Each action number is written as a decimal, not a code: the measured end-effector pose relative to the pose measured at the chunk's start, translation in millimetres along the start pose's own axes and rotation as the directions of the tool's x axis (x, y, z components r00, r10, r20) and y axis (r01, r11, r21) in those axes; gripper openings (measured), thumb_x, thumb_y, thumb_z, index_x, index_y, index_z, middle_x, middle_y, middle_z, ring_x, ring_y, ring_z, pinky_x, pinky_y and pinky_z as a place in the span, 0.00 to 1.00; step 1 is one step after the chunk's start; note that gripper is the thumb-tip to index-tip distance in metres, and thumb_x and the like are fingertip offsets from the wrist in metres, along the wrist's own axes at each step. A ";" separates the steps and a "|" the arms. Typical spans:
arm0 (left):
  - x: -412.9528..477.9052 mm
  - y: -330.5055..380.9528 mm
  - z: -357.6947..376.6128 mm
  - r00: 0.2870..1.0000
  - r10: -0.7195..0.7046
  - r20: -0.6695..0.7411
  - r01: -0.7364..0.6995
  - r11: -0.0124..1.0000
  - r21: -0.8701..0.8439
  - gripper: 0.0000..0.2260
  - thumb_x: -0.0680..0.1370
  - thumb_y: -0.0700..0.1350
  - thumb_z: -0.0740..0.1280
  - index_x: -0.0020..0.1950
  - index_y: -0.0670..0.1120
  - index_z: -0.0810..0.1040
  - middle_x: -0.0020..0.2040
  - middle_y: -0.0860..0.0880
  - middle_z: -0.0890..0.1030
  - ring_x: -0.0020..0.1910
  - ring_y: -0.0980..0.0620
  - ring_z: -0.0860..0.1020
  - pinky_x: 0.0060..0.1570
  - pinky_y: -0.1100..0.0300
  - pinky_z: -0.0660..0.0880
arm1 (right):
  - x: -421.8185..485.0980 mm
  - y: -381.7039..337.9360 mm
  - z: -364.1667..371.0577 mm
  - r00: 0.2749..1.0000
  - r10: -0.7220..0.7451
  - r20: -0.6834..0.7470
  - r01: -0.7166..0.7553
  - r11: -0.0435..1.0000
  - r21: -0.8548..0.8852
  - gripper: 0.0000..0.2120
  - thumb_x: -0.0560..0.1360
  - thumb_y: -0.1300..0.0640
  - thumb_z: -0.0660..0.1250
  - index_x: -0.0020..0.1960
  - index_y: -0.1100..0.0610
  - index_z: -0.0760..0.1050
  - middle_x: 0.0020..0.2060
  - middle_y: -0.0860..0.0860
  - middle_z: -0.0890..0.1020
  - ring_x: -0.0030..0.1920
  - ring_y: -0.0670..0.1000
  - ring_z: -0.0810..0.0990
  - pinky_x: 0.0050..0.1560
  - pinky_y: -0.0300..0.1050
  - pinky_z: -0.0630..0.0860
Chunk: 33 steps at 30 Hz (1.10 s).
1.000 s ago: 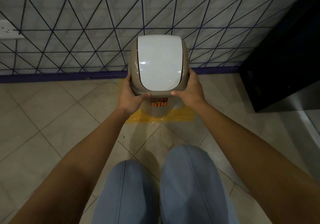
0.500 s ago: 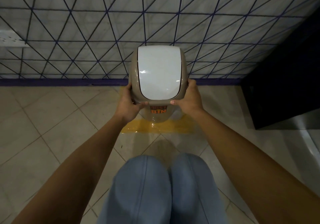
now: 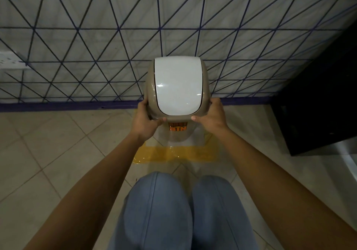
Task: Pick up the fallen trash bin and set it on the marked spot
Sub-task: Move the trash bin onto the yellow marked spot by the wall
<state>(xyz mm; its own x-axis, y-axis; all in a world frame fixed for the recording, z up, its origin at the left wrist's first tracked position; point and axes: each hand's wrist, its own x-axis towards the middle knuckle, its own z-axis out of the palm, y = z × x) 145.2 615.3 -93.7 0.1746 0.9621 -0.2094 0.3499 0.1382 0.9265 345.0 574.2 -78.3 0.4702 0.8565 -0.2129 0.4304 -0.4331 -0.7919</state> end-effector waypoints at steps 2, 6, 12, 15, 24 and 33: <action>2.6 -1.2 -0.3 1.000 -0.001 0.006 0.001 1.000 -0.004 0.38 0.68 0.39 0.74 0.72 0.48 0.57 0.69 0.48 0.68 0.67 0.47 0.68 0.62 0.49 0.72 | 0.8 -0.3 0.0 1.000 -0.003 0.008 0.003 1.000 0.003 0.38 0.62 0.60 0.78 0.65 0.61 0.62 0.65 0.56 0.68 0.64 0.55 0.69 0.64 0.47 0.69; 4.2 -2.8 -0.9 1.000 0.009 0.027 -0.008 1.000 -0.027 0.38 0.68 0.39 0.74 0.72 0.48 0.57 0.69 0.48 0.67 0.67 0.47 0.67 0.62 0.48 0.72 | 2.4 1.1 -0.8 1.000 0.014 0.016 -0.014 1.000 0.028 0.39 0.61 0.60 0.78 0.66 0.60 0.61 0.65 0.56 0.68 0.64 0.55 0.69 0.64 0.46 0.68; 4.9 -2.9 -4.6 0.998 -0.001 0.069 0.007 0.996 -0.091 0.43 0.67 0.37 0.74 0.75 0.49 0.51 0.72 0.47 0.64 0.70 0.47 0.64 0.65 0.46 0.69 | 1.0 1.0 -0.8 0.998 0.050 0.050 -0.056 0.990 0.126 0.45 0.61 0.61 0.78 0.71 0.57 0.57 0.70 0.53 0.66 0.69 0.54 0.66 0.67 0.48 0.66; 3.9 -3.1 -8.1 0.995 0.000 0.097 0.007 0.997 -0.071 0.44 0.69 0.38 0.73 0.76 0.51 0.49 0.73 0.47 0.64 0.70 0.47 0.65 0.65 0.48 0.68 | -2.9 1.1 -0.5 0.999 0.021 0.034 -0.025 0.991 0.131 0.45 0.62 0.61 0.77 0.72 0.55 0.57 0.70 0.53 0.66 0.70 0.54 0.65 0.68 0.50 0.66; 2.3 -3.7 -9.2 0.996 0.020 0.092 -0.016 0.999 -0.044 0.39 0.72 0.38 0.70 0.76 0.49 0.51 0.72 0.47 0.66 0.69 0.48 0.66 0.62 0.55 0.69 | -12.5 1.7 3.6 1.000 0.013 -0.004 -0.012 0.992 0.122 0.42 0.64 0.61 0.76 0.72 0.56 0.59 0.69 0.55 0.68 0.69 0.54 0.67 0.69 0.52 0.66; 5.4 -1.6 -9.3 0.996 0.026 0.090 -0.023 0.999 -0.039 0.38 0.71 0.38 0.71 0.75 0.50 0.54 0.71 0.48 0.66 0.68 0.48 0.67 0.61 0.54 0.70 | -7.6 -0.5 1.8 1.000 -0.016 0.022 0.016 1.000 0.019 0.44 0.64 0.59 0.77 0.74 0.53 0.57 0.70 0.55 0.66 0.69 0.55 0.65 0.68 0.51 0.66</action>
<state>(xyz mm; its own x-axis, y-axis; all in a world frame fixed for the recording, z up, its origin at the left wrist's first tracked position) 137.0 622.4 -93.4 0.2655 0.9404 -0.2125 0.3101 0.1255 0.9424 339.8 568.4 -77.3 0.4461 0.8694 -0.2127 0.4229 -0.4142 -0.8060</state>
